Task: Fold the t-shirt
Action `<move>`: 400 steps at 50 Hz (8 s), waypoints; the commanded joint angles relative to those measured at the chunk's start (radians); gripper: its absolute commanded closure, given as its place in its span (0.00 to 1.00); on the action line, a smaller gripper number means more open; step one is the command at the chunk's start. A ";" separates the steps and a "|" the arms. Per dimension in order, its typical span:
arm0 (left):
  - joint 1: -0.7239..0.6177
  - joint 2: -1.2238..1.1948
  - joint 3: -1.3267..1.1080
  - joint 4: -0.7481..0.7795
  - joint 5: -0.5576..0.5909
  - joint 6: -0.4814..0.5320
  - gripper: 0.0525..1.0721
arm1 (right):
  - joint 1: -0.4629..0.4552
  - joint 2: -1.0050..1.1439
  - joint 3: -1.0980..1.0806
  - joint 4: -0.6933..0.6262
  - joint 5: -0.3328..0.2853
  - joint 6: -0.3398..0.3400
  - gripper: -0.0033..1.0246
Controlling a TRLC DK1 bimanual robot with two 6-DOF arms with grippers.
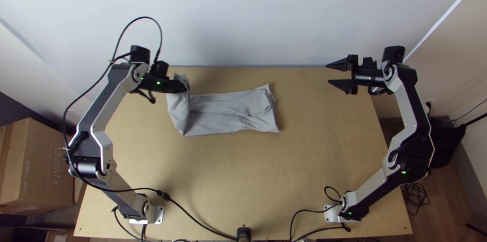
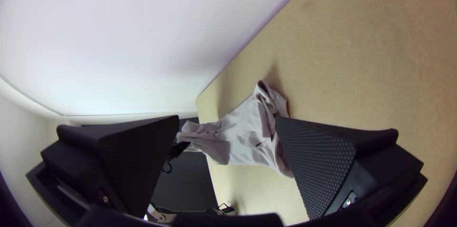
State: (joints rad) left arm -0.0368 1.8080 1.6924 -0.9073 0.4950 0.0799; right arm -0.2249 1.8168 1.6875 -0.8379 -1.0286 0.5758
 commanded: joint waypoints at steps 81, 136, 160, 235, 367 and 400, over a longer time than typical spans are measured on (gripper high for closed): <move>-0.592 0.511 0.596 0.357 -0.033 -0.466 0.05 | 0.130 -0.102 -0.420 0.214 0.137 -0.025 0.09; -0.469 0.419 0.378 -0.001 -0.466 -0.015 0.05 | 0.437 0.068 -0.112 0.118 0.202 0.013 0.09; -0.661 0.381 0.357 -0.019 -0.539 -0.012 0.05 | 0.315 0.036 -0.127 0.115 0.199 0.015 0.09; -0.247 -0.007 0.282 -0.182 -0.319 -0.040 0.05 | 0.507 0.518 0.296 -0.041 0.246 -0.108 0.98; -0.069 -0.230 0.204 -0.237 -0.308 0.004 0.05 | -0.027 0.300 -0.141 0.542 0.529 0.295 0.98; -0.026 -0.342 0.173 -0.242 -0.285 -0.006 0.05 | -0.361 -0.160 -0.454 0.566 0.684 0.062 0.04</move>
State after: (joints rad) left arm -0.0898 1.5120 1.8866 -1.1431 0.1993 0.0723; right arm -0.5488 1.7855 1.2629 -0.2844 -0.3695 0.7349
